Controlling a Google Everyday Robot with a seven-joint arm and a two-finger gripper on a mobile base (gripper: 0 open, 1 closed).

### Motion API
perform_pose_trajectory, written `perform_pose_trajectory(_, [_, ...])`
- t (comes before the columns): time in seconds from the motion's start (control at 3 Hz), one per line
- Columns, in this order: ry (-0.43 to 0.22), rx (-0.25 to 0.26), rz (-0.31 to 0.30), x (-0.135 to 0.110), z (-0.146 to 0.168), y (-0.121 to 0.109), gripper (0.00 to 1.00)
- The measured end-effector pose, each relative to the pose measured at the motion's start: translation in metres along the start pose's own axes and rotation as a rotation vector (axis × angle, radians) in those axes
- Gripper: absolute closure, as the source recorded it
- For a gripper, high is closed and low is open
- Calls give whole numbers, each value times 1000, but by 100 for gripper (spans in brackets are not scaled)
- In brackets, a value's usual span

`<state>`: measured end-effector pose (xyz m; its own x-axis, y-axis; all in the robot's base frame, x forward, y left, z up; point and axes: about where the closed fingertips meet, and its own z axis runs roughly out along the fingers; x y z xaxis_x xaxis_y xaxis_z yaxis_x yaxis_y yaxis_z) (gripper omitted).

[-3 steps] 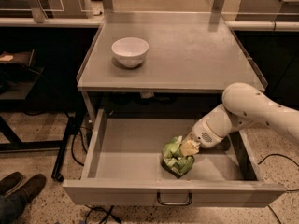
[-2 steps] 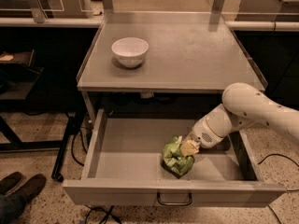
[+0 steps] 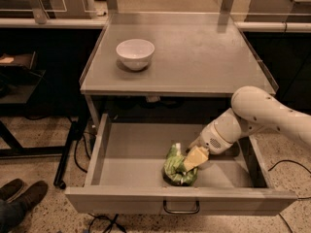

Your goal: Place green jalapeno chip bag into top drawer

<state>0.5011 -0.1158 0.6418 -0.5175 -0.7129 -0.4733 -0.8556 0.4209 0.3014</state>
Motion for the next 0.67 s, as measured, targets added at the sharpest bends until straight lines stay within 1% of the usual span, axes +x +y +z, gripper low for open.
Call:
perform_pose_trajectory(0.33, [0, 0, 0, 0, 0, 0, 0])
perform_pose_trajectory(0.67, [0, 0, 0, 0, 0, 0, 0])
